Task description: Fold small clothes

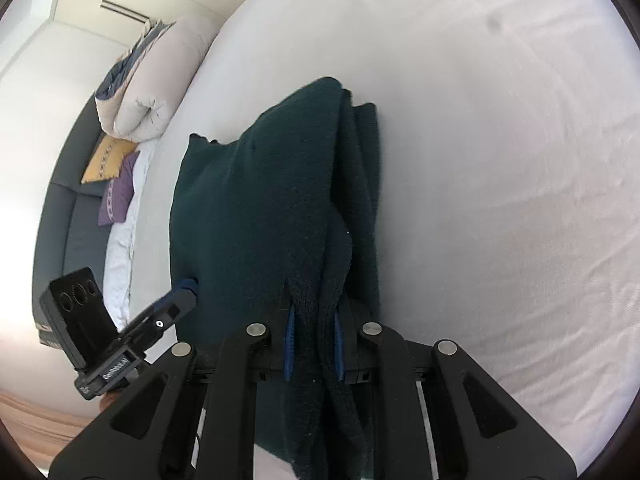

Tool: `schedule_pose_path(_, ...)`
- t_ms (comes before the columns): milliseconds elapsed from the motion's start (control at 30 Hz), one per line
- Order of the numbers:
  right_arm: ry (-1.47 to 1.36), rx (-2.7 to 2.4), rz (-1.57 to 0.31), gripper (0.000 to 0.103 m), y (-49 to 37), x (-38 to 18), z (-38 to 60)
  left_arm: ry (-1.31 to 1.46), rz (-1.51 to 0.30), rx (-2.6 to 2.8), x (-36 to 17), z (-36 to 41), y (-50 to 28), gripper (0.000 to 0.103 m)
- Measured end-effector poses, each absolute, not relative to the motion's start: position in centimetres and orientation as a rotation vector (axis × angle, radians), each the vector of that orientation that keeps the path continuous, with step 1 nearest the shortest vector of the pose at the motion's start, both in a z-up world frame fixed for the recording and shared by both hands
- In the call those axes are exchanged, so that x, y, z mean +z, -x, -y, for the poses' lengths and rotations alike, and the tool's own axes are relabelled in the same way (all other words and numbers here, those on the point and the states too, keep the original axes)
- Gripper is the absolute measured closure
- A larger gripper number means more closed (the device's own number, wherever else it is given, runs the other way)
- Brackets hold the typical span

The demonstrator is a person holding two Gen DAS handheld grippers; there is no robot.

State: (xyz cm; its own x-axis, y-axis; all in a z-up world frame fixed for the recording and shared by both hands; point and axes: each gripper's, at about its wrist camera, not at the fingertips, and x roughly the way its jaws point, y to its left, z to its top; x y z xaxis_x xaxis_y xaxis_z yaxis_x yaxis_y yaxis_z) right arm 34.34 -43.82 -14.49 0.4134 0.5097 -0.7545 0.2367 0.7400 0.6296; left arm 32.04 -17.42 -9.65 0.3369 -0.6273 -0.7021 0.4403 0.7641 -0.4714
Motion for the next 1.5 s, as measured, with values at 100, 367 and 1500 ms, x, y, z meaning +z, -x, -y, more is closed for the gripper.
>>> schedule_pose_path(100, -0.79, 0.199, -1.144, 0.089, -33.8, -15.1, 44.2, 0.236, -0.998, -0.723, -8.8, 16.9, -32.1, 0.078)
schedule_pose_path(367, -0.828, 0.21, -1.138, 0.089, -32.2, -16.2, 45.9, 0.391, -1.112, -0.789, -10.5, 16.5, -37.0, 0.082)
schedule_pose_path(1500, -1.029, 0.271, -1.033, 0.085, -30.3, -19.2, 48.4, 0.538, -1.144, -1.009, -13.8, 11.6, -26.7, 0.057)
